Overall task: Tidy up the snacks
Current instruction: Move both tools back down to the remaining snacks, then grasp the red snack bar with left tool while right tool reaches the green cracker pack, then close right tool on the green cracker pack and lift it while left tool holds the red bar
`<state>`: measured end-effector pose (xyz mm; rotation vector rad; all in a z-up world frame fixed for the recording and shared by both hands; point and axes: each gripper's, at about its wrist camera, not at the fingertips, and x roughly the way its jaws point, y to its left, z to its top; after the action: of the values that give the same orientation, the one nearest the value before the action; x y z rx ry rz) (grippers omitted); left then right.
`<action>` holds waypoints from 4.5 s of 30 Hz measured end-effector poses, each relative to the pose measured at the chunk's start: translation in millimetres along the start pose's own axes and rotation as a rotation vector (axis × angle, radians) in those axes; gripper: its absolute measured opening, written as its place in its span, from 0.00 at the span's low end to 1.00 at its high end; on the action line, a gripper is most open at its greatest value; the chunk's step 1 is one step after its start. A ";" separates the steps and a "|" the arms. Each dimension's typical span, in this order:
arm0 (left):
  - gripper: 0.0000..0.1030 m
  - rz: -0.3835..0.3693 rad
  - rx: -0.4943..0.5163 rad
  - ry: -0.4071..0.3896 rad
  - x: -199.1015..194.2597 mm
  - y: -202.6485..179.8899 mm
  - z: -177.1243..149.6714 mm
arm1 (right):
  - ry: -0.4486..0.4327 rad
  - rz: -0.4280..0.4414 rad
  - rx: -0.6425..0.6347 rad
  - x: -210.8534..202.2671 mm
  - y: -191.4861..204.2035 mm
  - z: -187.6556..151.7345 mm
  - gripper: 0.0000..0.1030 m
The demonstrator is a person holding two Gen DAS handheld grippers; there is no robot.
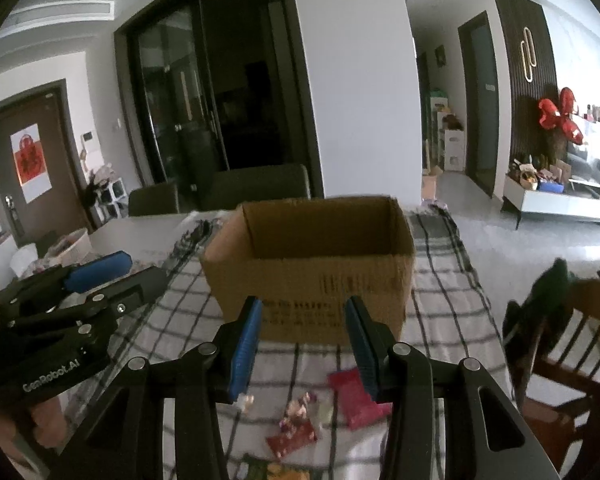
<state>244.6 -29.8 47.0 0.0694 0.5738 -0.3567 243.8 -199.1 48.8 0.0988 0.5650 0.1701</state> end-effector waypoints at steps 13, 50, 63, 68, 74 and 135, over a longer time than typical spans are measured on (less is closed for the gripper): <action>0.50 -0.100 0.078 0.121 9.9 -29.4 -60.6 | 0.124 -0.035 0.014 -1.8 -9.7 -60.0 0.43; 0.33 -0.281 0.188 0.358 112.4 -54.9 -114.2 | 0.305 -0.120 0.120 38.9 -41.8 -124.5 0.43; 0.21 -0.222 0.148 0.348 95.6 -52.6 -108.8 | 0.307 -0.087 0.107 37.0 -38.4 -123.9 0.43; 0.21 -0.128 0.098 0.326 68.1 -46.1 -105.5 | 0.328 -0.029 0.080 33.6 -32.6 -123.6 0.43; 0.21 -0.015 0.003 0.304 32.5 -38.0 -113.0 | 0.408 0.101 -0.032 36.0 -15.6 -122.0 0.43; 0.21 0.105 -0.322 0.358 -0.9 -11.9 -127.9 | 0.639 0.396 -0.589 69.3 49.7 -93.8 0.49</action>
<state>173.4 -19.8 -59.5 -0.1492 0.9717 -0.1454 244.1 -132.9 -59.3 -0.4357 1.1060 0.7624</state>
